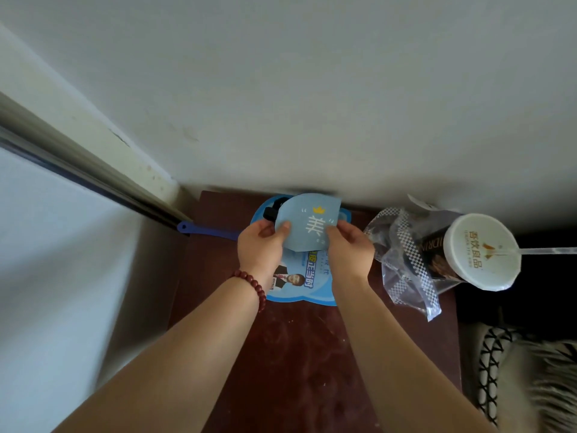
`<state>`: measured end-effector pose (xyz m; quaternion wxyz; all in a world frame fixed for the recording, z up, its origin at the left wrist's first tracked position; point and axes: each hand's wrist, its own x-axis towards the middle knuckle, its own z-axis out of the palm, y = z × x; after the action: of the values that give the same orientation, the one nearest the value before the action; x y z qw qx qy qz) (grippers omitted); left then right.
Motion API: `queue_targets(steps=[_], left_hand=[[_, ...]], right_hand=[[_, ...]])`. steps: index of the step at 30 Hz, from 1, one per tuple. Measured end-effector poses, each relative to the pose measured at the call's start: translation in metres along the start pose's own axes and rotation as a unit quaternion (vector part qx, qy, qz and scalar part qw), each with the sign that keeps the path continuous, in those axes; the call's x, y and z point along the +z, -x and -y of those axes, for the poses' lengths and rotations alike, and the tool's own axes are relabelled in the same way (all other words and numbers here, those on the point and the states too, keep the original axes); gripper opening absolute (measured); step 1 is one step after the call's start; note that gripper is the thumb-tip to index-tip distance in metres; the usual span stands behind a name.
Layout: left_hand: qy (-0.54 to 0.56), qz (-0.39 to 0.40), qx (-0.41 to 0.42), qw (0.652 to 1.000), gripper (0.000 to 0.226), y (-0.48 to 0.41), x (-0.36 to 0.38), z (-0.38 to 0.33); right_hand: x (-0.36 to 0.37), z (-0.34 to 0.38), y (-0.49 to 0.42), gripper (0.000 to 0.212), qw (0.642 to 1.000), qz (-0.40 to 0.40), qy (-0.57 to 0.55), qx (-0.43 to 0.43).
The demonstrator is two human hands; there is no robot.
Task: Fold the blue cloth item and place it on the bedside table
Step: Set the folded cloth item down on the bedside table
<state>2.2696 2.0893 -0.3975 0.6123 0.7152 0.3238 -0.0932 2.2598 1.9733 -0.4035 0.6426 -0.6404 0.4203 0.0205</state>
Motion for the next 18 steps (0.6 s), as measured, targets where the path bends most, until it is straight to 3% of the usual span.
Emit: queue_targets(steps=[5, 12, 18], left_hand=[[-0.052, 0.013, 0.021, 0.998, 0.007, -0.005, -0.002, 0.004], [0.004, -0.034, 0.005, 0.999, 0.027, -0.001, 0.000, 0.002], [0.028, -0.043, 0.004, 0.999, 0.024, 0.005, 0.002, -0.003]], right_hand=[[0.002, -0.009, -0.002, 0.015, 0.998, -0.032, 0.046, -0.018], [0.001, -0.006, 0.003, 0.017, 0.995, -0.067, 0.036, -0.058], [0.007, -0.001, 0.006, 0.017, 0.996, 0.000, 0.016, -0.083]])
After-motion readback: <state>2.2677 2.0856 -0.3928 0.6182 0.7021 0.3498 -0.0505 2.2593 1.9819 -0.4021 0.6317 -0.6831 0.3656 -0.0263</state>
